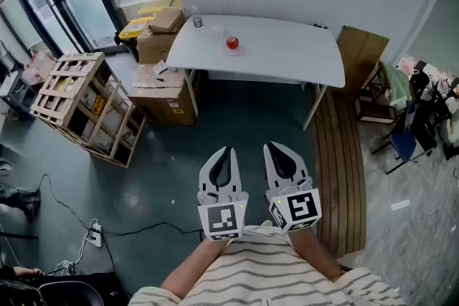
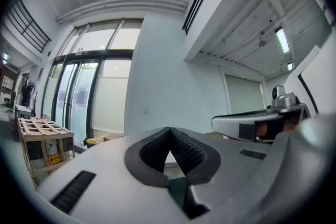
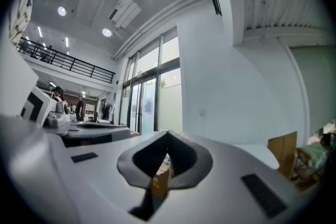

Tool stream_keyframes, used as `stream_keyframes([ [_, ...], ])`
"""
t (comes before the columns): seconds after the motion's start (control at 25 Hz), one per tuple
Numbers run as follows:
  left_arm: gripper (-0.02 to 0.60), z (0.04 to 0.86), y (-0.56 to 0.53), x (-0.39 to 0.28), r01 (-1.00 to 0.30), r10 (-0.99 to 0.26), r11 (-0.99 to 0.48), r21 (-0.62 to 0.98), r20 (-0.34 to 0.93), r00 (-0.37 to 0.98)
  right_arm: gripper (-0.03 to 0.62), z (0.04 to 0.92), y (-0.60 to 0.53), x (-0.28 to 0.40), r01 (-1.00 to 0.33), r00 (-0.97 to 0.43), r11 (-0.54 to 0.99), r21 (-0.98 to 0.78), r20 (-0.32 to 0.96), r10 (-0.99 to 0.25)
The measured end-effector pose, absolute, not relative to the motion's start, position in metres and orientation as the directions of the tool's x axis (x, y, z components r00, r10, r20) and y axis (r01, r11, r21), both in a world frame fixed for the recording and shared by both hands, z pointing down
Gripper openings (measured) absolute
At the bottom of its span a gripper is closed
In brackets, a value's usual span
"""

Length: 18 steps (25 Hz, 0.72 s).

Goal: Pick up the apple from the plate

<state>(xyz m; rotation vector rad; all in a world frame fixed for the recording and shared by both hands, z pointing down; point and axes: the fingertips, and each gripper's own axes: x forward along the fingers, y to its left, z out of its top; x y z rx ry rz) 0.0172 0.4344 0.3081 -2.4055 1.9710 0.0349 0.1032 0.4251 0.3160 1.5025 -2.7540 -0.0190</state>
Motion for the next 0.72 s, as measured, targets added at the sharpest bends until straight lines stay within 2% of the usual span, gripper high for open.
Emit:
stream_keyframes([
  [0.72, 0.005, 0.324, 0.437, 0.067, -0.992, -0.992, -0.123, -0.034, -0.030, 0.124, 0.014, 0.325, 0.421, 0.155, -0.793, -0.609, 0.609, -0.009, -0.003, -0.793],
])
